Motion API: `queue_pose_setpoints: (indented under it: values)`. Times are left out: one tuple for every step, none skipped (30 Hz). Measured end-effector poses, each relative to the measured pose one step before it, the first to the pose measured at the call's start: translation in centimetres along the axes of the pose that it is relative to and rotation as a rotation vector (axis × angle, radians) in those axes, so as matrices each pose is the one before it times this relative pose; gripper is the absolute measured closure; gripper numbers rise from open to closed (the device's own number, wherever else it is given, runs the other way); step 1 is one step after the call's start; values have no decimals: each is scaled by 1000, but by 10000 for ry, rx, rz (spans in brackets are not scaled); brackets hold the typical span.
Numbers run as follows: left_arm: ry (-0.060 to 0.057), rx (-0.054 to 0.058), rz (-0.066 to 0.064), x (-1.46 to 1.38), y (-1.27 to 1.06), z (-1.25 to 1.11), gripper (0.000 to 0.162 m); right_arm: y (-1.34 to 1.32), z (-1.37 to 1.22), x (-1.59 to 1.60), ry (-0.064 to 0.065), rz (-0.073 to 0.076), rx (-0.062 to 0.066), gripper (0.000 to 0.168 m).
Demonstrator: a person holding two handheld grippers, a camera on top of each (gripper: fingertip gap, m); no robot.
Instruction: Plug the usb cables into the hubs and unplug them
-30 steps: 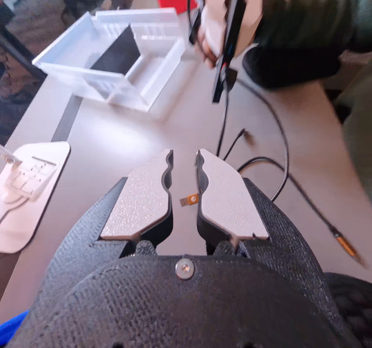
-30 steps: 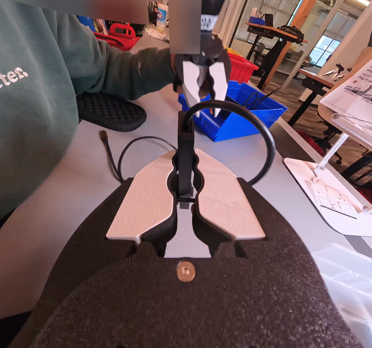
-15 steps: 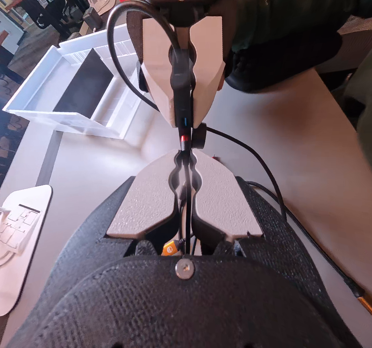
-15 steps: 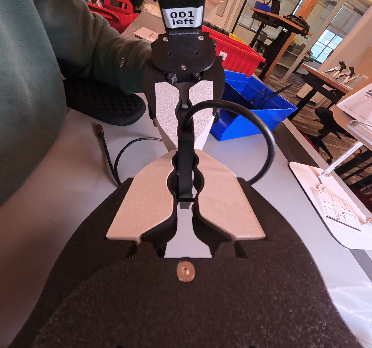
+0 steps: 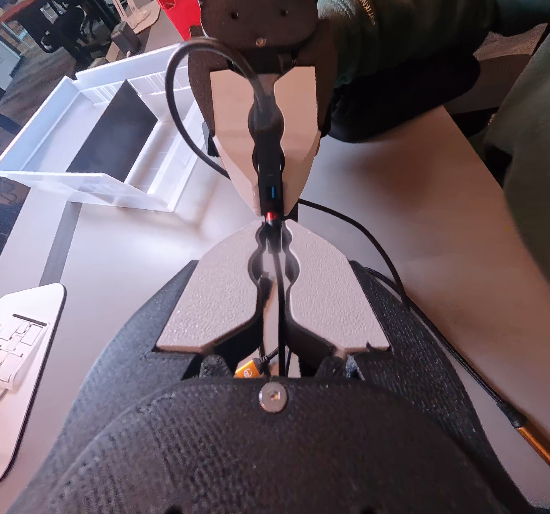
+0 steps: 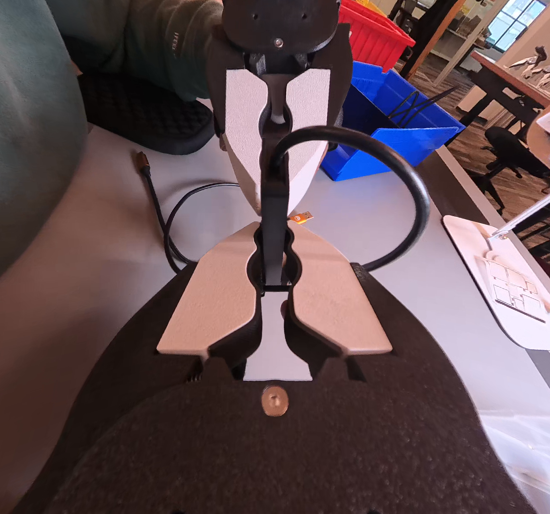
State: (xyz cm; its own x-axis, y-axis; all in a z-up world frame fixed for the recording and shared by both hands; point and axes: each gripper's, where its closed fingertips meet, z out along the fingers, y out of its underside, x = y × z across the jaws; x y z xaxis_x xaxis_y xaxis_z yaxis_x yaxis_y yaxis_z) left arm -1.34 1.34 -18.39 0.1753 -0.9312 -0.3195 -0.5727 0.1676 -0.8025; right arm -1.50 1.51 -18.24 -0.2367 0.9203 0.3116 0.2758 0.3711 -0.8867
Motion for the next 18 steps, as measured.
queue_pose_setpoints:
  values:
    - [-26, -108, 47, 11, 145, 83, 154, 81, 98, -96, -3, -52, -51, 157]
    - [-1, -131, 47, 4, 205, 61, 154, 116, 66, -50, 10, -47, -62, 157]
    - [14, -90, -104, -31, 116, 13, 154, 50, 35, 10, 21, -35, -11, 157]
    - [31, -63, -32, -49, 19, -93, 154, -66, -1, 52, 15, -7, 53, 157]
    - [4, -34, 64, -97, -98, -212, 153, -221, -6, 101, 20, 9, 103, 157]
    - [16, -35, 81, -113, -158, -297, 153, -333, -8, 102, 9, -36, 97, 157]
    - [65, -29, 46, -57, -208, -360, 153, -383, 9, 62, -30, -63, 81, 157]
    - [33, -82, 42, -60, -113, -438, 153, -310, -69, 97, -20, -84, 8, 157]
    - [-236, -538, 161, -534, 689, -798, 154, 196, -459, 385, 106, -82, -212, 157]
    - [-853, -746, 201, -1658, 1503, -1366, 153, 304, -1222, 960, 393, 142, 54, 157]
    - [-209, 16, -495, -1151, 876, -1434, 154, 50, -1641, 1169, 390, 492, 426, 157]
    - [300, 154, -774, -508, 592, -1264, 154, 47, -1527, 990, 248, 422, 299, 157]
    - [42, -160, -334, -594, 823, -888, 154, -11, -1188, 911, 313, 154, 116, 157]
    - [-247, -309, -39, -753, 861, -401, 154, -462, -847, 700, 286, -16, 249, 157]
    - [51, -261, -144, -236, 673, 118, 154, -672, -544, 263, 29, 49, 258, 157]
    - [409, -97, -227, 374, 404, 556, 154, -610, -347, 84, -3, -22, 171, 157]
    - [311, -87, -163, 306, 409, 869, 154, -470, -227, 119, 116, -151, 94, 157]
    - [79, -229, -35, -3, 622, 956, 154, -320, -204, 63, 94, -111, 49, 157]
